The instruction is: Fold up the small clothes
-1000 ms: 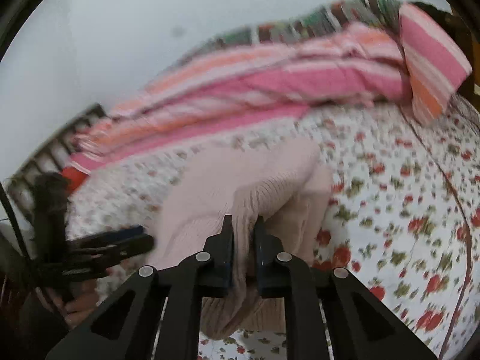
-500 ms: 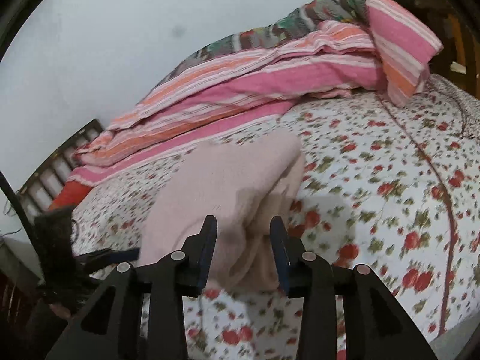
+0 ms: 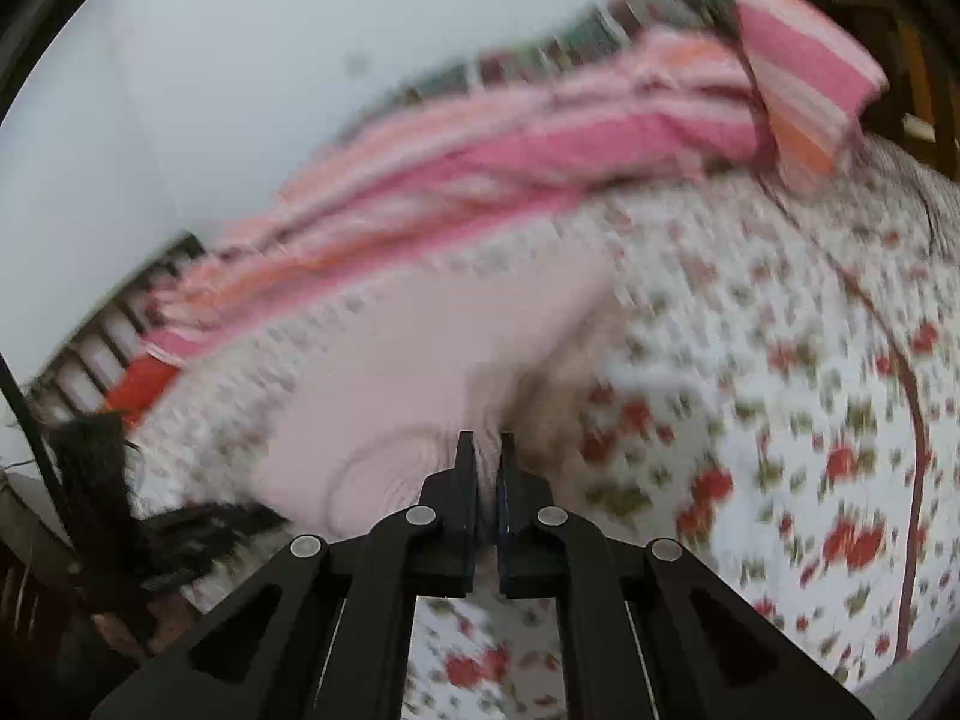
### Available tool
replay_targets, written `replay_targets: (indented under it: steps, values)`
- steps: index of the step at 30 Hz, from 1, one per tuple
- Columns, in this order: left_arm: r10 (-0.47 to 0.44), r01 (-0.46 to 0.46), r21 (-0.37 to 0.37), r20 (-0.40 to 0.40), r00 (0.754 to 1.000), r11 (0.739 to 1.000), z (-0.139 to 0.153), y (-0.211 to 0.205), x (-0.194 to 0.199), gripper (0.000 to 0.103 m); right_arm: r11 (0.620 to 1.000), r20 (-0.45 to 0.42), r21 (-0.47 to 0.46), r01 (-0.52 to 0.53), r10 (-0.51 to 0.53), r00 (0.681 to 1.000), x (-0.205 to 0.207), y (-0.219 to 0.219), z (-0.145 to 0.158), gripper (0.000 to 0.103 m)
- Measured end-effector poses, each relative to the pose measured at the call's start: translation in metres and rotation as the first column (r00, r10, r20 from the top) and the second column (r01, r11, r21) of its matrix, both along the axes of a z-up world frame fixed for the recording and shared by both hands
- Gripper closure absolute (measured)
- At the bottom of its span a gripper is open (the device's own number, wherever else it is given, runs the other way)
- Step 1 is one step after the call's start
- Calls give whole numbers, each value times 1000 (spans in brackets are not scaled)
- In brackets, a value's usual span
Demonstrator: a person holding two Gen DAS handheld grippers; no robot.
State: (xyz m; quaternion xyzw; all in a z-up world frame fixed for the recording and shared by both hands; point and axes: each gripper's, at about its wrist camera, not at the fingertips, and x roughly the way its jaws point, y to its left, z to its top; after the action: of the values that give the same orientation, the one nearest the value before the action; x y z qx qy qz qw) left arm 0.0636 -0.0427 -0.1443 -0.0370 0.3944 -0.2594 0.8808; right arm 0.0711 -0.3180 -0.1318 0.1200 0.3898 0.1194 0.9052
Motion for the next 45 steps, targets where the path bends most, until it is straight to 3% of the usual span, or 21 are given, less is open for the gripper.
replay_targets:
  steps: [3, 6, 8, 10, 12, 17, 19, 24, 30, 35, 40, 45]
  values:
    - [-8, 8, -12, -20, 1000, 1000, -3, 2, -5, 88, 997, 3, -78, -6, 6, 1000, -5, 11, -5, 98]
    - [-10, 7, -48, -58, 998, 999, -3, 15, -5, 84, 999, 44, -44, -15, 17, 999, -5, 8, 12, 92]
    - [15, -20, -67, -63, 998, 998, -1, 28, -8, 75, 999, 81, -46, 1, 3, 997, 1, 5, 24, 79]
    - [39, -46, -107, -61, 997, 993, 0, 41, -13, 62, 999, 91, -40, 23, -19, 996, 11, 4, 27, 53]
    - [51, -57, -131, -48, 998, 990, 2, 49, -19, 55, 999, 70, 14, 39, -39, 997, 29, -1, 23, 42]
    - [72, -76, -135, -32, 997, 988, 6, 62, -22, 54, 990, -76, 138, 36, -26, 997, 68, -8, -12, 30]
    - [83, -87, -145, -37, 996, 986, 7, 69, -21, 54, 973, -107, 227, 45, -21, 994, 79, -16, -28, 22]
    - [98, -104, -155, -44, 994, 982, 7, 79, -17, 54, 952, -114, 307, -8, 45, 992, 92, -21, -40, 22]
    - [117, -120, -207, -29, 993, 971, 18, 86, -12, 54, 929, -157, 360, -85, 150, 976, 99, -15, -37, 59]
    - [135, -133, -225, -6, 991, 965, 32, 90, -7, 54, 923, -101, 380, -55, 100, 990, 83, -15, -4, 67]
    - [159, -154, -228, 4, 987, 961, 41, 105, -5, 54, 952, -1, 306, -10, 11, 1000, 64, -9, 51, 68]
    - [179, -172, -272, 1, 984, 947, 41, 122, -4, 54, 987, 70, 151, 62, -73, 995, 58, 9, 90, 68]
